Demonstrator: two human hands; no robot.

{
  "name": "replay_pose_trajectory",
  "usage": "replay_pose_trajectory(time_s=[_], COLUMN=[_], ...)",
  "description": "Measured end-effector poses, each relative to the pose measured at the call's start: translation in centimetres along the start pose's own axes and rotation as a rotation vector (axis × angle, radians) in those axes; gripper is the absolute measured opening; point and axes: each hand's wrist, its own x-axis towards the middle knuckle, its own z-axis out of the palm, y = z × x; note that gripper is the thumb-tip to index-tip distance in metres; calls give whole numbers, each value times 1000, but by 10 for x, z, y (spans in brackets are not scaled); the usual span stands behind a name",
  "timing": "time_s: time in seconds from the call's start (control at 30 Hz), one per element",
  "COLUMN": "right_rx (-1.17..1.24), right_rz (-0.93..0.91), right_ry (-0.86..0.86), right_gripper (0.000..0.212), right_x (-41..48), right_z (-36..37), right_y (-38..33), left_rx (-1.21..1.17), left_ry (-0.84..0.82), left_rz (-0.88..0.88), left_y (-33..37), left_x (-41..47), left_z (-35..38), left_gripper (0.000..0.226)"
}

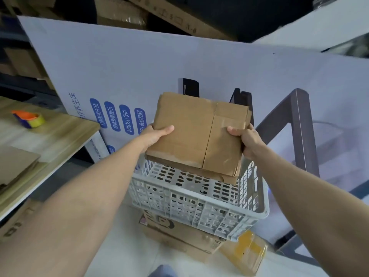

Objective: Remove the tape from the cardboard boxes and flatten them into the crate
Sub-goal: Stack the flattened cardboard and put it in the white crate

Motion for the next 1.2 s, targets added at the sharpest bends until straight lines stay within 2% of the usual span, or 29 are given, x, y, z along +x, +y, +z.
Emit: replay_pose_trajectory(time_s=[0.07, 0.1, 0.2, 0.27, 0.4, 0.6, 0.77, 0.93, 1.07, 1.2], right_rx=[-59, -111, -300, -386, -457, -533, -585, -555, -770, -895], right_rz=[39, 85, 283, 358, 381, 597, 635, 592, 519, 535], right_ry=[-7, -19, -80, -56, 43, 40, 76, 96, 186, 216], right_gripper=[66, 63, 46, 42, 44, 50, 61, 52, 49, 48], right_x=[3, 5, 13, 20, 40, 68, 91, 114, 129, 139], right_z=[-2, -3, -3, -4, 0, 5, 10, 15, 19, 15], right_y=[7, 11, 27, 45, 84, 138, 176, 211, 223, 231], left_rx=[17, 32, 91, 142, 266, 493, 533, 496, 457, 619], left_ry=[-46, -63, -158, -224, -280, -399, -471, -477, -481, -462], left_rz=[-13, -35, -184, -267, -320, -419, -511, -538, -503, -432], left_y=[-2, -7, -26, -38, -54, -99, -129, -148, -161, -167], left_x=[6, 10, 27, 41, 77, 128, 160, 189, 201, 204], left_z=[6, 9, 16, 21, 32, 44, 50, 56, 65, 80], left_gripper=[84, 81, 98, 104, 96, 90, 95, 90, 89, 82])
